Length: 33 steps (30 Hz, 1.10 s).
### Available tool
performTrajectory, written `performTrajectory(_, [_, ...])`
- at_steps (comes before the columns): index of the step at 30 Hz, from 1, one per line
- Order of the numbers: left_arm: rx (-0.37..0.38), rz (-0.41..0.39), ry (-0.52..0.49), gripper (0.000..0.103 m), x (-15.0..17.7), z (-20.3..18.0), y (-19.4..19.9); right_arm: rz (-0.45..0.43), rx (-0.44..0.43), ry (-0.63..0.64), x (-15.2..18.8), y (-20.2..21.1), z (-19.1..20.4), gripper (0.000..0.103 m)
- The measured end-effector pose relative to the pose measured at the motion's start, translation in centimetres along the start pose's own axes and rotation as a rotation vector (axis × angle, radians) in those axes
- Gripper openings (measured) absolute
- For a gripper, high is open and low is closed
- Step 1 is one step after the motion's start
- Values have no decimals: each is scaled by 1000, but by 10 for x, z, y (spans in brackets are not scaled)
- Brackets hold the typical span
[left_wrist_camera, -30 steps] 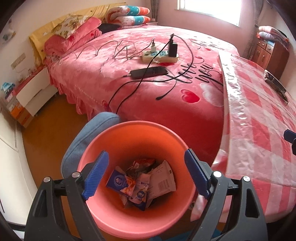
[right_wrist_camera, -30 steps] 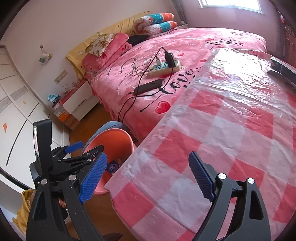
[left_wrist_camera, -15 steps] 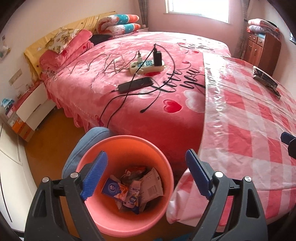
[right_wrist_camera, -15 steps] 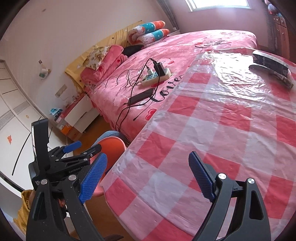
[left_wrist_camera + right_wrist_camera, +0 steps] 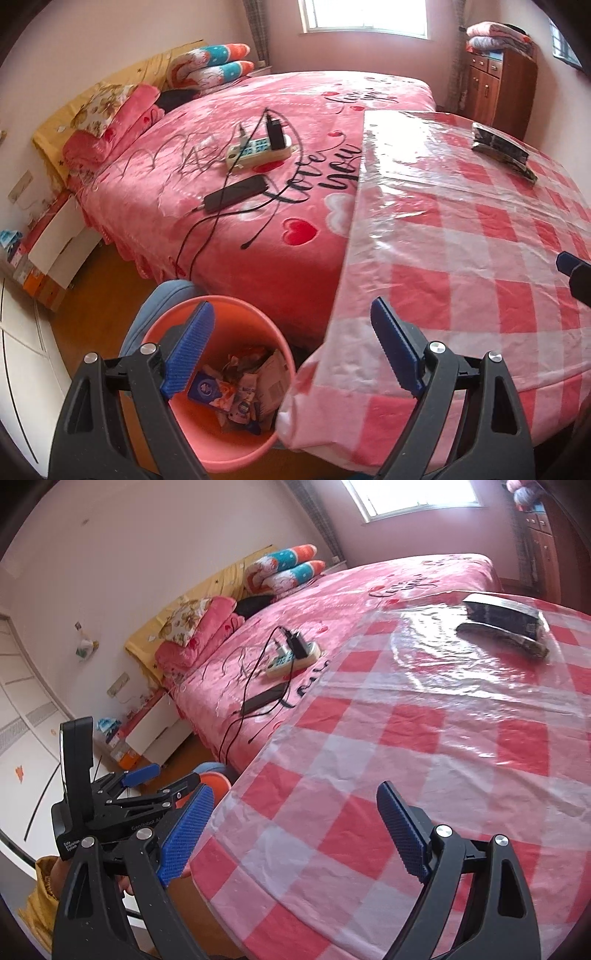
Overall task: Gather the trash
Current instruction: 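Move both open tools back to the milk carton and snack stick wrapper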
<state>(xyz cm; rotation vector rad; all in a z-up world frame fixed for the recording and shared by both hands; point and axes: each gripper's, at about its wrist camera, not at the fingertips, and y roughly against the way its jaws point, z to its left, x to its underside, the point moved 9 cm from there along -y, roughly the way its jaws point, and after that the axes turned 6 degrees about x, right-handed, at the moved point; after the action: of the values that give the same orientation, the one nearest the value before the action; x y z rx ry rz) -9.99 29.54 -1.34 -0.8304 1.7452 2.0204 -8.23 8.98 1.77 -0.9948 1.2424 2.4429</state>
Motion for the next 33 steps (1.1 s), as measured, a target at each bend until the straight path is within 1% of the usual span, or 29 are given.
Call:
performTrajectory(1, [2,0,-6,87,-1,-4,0,-11,1,-12,-2,4,-7,92])
performTrajectory(5, [18,-2,-45,87,-10,-28,-1,-44,13,-53,-10,18,-31,92])
performTrajectory(9, [75,0,-68,87,-19,-62,-6,-79,41,-106,-21,35,-64,92])
performTrajectory(13, [170,10,-78,87,-29,-106,-15,-103,112,-158,-32,53,-109,92])
performTrajectory(15, [246,23,-78,87,-37,-136,-22,-115,148,-185,-37,63,-132,92])
performTrajectory(16, [273,30,-75,87,-39,-146,-25,-118,169,-203,-39,68,-145,92])
performTrajectory(17, [309,40,-68,87,-43,-159,-29,-119,184,-217,-40,71,-156,92])
performTrajectory(20, [461,72,-25,87,-61,-207,-42,-122,236,-253,-42,83,-191,92])
performTrajectory(22, [499,74,-19,87,-74,-231,-51,-126,284,-261,-43,91,-212,92])
performTrajectory(25, [554,89,-2,87,-99,-273,-70,-124,323,-278,-41,98,-237,92])
performTrajectory(27, [565,78,2,87,-117,-296,-81,-118,338,-288,-41,100,-252,92])
performTrajectory(31, [555,84,32,85,-149,-332,-109,-106,356,-290,-47,102,-275,92])
performTrajectory(33, [530,95,37,82,-159,-342,-126,-102,352,-290,-55,100,-284,92])
